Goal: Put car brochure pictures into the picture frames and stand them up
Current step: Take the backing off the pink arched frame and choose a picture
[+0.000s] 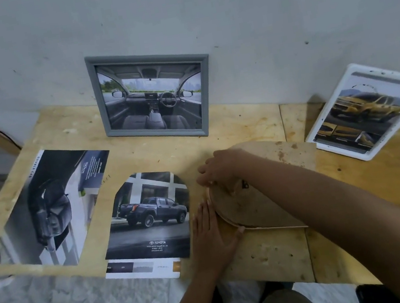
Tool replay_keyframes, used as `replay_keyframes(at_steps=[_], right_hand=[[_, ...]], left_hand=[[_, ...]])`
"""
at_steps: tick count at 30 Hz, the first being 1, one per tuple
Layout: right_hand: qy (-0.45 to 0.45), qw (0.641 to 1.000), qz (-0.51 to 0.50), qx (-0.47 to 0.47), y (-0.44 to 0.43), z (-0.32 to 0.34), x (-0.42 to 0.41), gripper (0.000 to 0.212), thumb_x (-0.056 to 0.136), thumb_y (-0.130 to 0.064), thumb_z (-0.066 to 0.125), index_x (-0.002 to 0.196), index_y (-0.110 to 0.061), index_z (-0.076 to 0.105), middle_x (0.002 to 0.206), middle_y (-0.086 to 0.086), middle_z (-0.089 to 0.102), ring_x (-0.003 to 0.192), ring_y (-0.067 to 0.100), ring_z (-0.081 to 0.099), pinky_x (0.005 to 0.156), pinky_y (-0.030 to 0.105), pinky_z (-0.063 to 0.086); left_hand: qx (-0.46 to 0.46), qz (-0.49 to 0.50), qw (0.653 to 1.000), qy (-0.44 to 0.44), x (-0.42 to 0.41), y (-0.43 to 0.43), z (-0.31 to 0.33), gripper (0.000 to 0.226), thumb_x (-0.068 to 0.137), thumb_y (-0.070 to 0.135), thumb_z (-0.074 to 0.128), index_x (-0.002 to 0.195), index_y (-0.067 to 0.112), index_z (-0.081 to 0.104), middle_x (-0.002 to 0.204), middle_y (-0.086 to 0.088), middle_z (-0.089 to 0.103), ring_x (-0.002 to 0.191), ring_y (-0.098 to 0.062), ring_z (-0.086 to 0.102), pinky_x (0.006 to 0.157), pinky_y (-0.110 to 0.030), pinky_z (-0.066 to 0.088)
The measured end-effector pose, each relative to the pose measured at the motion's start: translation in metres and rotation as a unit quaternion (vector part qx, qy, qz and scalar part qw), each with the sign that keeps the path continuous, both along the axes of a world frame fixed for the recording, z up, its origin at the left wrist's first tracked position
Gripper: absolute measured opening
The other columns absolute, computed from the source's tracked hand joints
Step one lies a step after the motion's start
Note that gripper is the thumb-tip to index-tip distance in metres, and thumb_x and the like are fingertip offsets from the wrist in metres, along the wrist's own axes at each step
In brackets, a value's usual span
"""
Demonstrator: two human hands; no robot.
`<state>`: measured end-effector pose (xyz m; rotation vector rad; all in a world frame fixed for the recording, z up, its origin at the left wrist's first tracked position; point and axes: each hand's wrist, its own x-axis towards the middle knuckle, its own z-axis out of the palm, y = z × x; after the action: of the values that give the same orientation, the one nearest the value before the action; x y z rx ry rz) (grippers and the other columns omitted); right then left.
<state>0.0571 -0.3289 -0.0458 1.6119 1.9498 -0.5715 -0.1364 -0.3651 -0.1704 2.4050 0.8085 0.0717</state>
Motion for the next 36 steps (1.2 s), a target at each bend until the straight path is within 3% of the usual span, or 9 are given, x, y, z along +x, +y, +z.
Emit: replay_keyframes(at_steps=[4, 12, 15, 18, 22, 28, 31, 34, 36], right_hand=[[-0.033, 0.999, -0.012, 0.016, -0.007, 0.022, 0.004, 0.036, 0.090, -0.029, 0.052, 0.124, -0.019, 0.049, 0.121, 0.008, 0.048, 0.114, 0.028, 0.043, 0.093, 0.039, 0.040], [-0.073, 0.982, -0.087, 0.148, -0.033, 0.099, 0.006, 0.035, 0.082, -0.032, 0.054, 0.113, -0.015, 0.053, 0.110, 0.004, 0.047, 0.100, 0.021, 0.046, 0.087, 0.032, 0.034], [-0.073, 0.942, -0.185, 0.270, -0.055, 0.132, 0.014, 0.030, 0.085, -0.028, 0.050, 0.109, -0.011, 0.053, 0.111, 0.006, 0.047, 0.104, 0.023, 0.046, 0.078, 0.031, 0.025], [-0.020, 0.861, -0.340, 0.379, -0.089, 0.146, 0.032, 0.030, 0.089, -0.037, 0.052, 0.102, -0.010, 0.051, 0.101, 0.006, 0.043, 0.099, 0.025, 0.047, 0.076, 0.033, 0.025], [0.095, 0.652, -0.568, 0.493, -0.154, 0.131, 0.046, 0.026, 0.091, -0.038, 0.052, 0.096, -0.013, 0.047, 0.099, 0.004, 0.043, 0.092, 0.020, 0.044, 0.080, 0.036, 0.035], [0.233, 0.183, -0.794, 0.531, -0.234, 0.045, 0.020, 0.036, 0.093, -0.032, 0.050, 0.121, -0.009, 0.054, 0.122, 0.013, 0.059, 0.109, 0.030, 0.055, 0.091, 0.040, 0.044], [0.243, -0.007, -0.833, 0.498, -0.262, 0.005, -0.009, 0.040, 0.095, -0.027, 0.047, 0.128, -0.005, 0.052, 0.127, 0.013, 0.056, 0.114, 0.031, 0.053, 0.088, 0.038, 0.044], [0.224, -0.158, -0.851, 0.447, -0.279, -0.018, -0.035, 0.046, 0.094, -0.028, 0.049, 0.133, -0.003, 0.046, 0.130, 0.013, 0.053, 0.116, 0.033, 0.052, 0.082, 0.038, 0.045], [0.198, -0.210, -0.853, 0.435, -0.285, -0.024, -0.049, 0.047, 0.094, -0.026, 0.049, 0.134, -0.003, 0.044, 0.131, 0.013, 0.053, 0.118, 0.032, 0.051, 0.082, 0.036, 0.043]], left_hand=[[-0.002, -0.006, 1.000, 0.007, 0.000, 0.004, 0.004, 0.105, 0.072, 0.087, 0.019, 0.150, 0.021, -0.005, 0.155, 0.007, -0.010, 0.144, -0.008, -0.009, 0.115, -0.025, -0.009], [-0.001, -0.074, 0.997, 0.031, 0.005, 0.006, 0.019, 0.093, 0.071, 0.073, 0.009, 0.145, 0.019, -0.012, 0.152, 0.005, -0.019, 0.142, -0.009, -0.015, 0.109, -0.020, -0.015], [-0.001, -0.080, 0.996, 0.051, 0.008, 0.009, 0.022, 0.102, 0.067, 0.075, 0.004, 0.149, 0.014, -0.003, 0.158, 0.000, -0.009, 0.143, -0.009, -0.011, 0.111, -0.022, -0.012], [0.014, -0.079, 0.995, 0.058, 0.006, 0.012, 0.020, 0.101, 0.070, 0.076, 0.004, 0.150, 0.014, 0.001, 0.159, -0.001, -0.005, 0.145, -0.013, -0.006, 0.114, -0.027, -0.009], [0.024, -0.093, 0.994, 0.052, 0.004, 0.015, 0.016, 0.099, 0.070, 0.072, -0.003, 0.150, 0.013, 0.000, 0.158, -0.001, -0.007, 0.144, -0.012, -0.010, 0.112, -0.027, -0.013], [0.002, -0.065, 0.997, 0.031, -0.002, 0.016, 0.011, 0.088, 0.080, 0.067, 0.004, 0.149, 0.012, -0.003, 0.157, 0.000, -0.009, 0.142, -0.011, -0.013, 0.115, -0.029, -0.006], [-0.020, -0.049, 0.998, 0.026, -0.006, 0.019, 0.012, 0.081, 0.088, 0.059, 0.021, 0.150, 0.012, 0.001, 0.158, 0.000, -0.003, 0.144, -0.013, -0.007, 0.116, -0.031, 0.004], [-0.028, -0.041, 0.999, 0.010, -0.013, 0.022, 0.014, 0.074, 0.094, 0.050, 0.033, 0.150, 0.011, 0.005, 0.158, 0.001, 0.000, 0.145, -0.015, -0.001, 0.117, -0.034, 0.011], [-0.030, -0.043, 0.999, 0.001, -0.018, 0.026, 0.014, 0.077, 0.089, 0.050, 0.033, 0.150, 0.009, 0.009, 0.157, 0.001, 0.001, 0.144, -0.015, 0.003, 0.118, -0.035, 0.013]])
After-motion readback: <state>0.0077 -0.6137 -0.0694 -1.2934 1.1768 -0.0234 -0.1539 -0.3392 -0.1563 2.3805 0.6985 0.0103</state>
